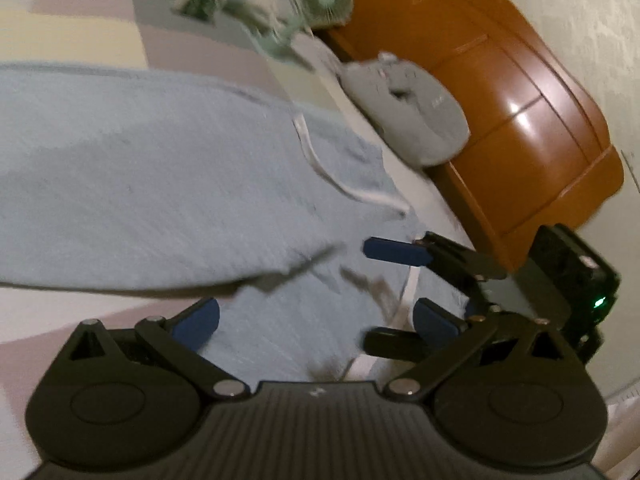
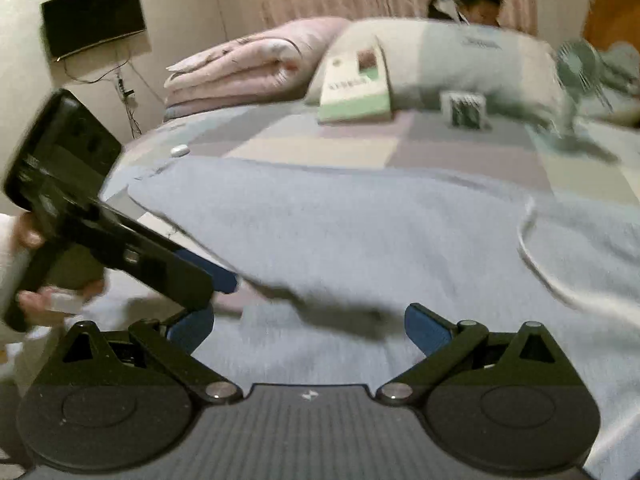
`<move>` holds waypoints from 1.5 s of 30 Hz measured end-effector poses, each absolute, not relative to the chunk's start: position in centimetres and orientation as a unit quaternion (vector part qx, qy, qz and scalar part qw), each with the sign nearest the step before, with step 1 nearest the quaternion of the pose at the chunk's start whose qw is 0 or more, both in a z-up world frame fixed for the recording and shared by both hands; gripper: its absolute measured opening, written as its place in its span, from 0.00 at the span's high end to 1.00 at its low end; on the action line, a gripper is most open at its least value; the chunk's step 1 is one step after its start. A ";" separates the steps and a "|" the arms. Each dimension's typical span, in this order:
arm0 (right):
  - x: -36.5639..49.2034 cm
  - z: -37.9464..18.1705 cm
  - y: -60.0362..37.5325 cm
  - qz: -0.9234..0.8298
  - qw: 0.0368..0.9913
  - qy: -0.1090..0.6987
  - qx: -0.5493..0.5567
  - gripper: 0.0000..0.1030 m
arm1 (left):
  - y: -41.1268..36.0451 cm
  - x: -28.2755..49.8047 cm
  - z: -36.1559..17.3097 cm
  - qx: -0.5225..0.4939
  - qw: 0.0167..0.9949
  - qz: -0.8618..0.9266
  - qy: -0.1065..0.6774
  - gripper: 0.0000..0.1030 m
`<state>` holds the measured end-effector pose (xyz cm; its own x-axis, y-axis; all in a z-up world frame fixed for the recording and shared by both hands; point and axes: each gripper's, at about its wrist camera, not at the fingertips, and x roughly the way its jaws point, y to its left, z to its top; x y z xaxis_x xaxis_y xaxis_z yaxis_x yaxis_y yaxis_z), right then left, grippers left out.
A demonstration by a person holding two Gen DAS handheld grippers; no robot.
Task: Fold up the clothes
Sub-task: 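Smooth the fabric near the waistband with the left gripper while the right gripper presses beside it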
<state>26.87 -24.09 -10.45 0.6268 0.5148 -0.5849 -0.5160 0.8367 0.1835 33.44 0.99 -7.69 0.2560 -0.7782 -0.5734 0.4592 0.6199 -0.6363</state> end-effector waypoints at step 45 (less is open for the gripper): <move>16.0 -14.4 -28.2 0.198 0.898 0.393 -0.023 0.00 | 1.1 19.8 -11.1 0.100 0.842 -0.293 0.441 0.01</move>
<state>16.04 -28.25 -14.39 0.6129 0.3369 -0.7147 -0.3732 0.9207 0.1139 19.81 1.10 -11.12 0.4389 -0.4056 -0.8018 0.5825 0.8078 -0.0898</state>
